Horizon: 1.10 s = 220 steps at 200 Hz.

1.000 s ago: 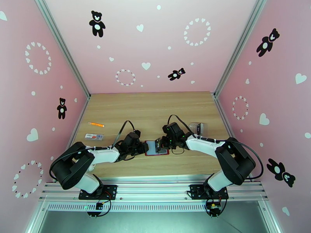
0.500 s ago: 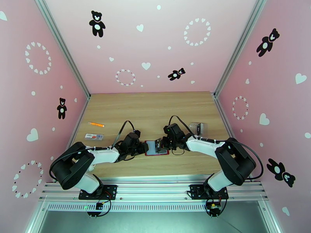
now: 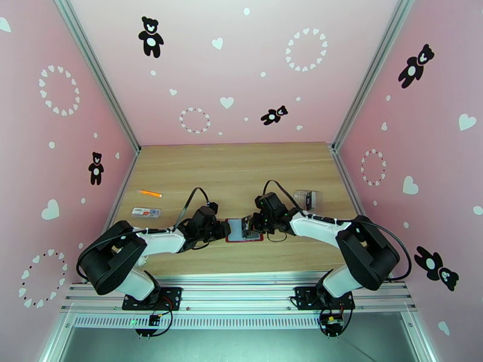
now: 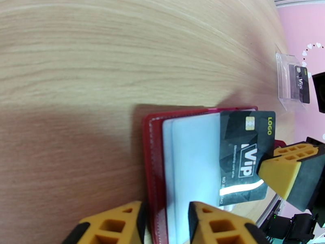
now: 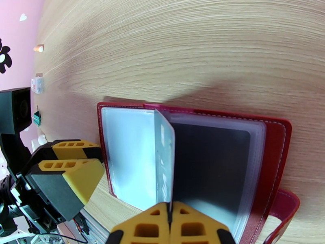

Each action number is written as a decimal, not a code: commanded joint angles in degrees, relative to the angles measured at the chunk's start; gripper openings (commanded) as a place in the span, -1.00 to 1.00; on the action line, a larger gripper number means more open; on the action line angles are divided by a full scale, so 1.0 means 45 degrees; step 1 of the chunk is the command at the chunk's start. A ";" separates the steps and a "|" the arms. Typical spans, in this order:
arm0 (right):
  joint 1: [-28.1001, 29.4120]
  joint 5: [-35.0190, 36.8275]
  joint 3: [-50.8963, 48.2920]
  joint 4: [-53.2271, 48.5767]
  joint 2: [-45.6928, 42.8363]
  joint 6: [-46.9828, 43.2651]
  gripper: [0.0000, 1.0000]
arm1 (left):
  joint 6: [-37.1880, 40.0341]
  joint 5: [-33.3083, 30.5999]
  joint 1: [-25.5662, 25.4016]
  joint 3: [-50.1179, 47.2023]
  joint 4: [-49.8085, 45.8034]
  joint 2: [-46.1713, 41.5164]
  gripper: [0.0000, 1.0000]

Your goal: Put the credit cards into the card holder

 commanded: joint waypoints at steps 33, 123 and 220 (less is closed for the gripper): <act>0.0090 0.0465 -0.0605 -0.1097 -0.0482 0.0083 -1.00 | 0.0039 0.0029 0.0056 -0.0272 -0.0431 -0.0177 -0.32; 0.0090 -0.0127 -0.0586 -0.0395 0.0448 0.0132 -1.00 | 0.0078 0.0080 0.0023 -0.0193 -0.0448 -0.0027 -0.32; 0.0149 -0.0346 -0.0574 -0.0043 0.0768 0.0252 -1.00 | 0.0099 0.0068 -0.0043 -0.0193 -0.0413 0.0072 -0.32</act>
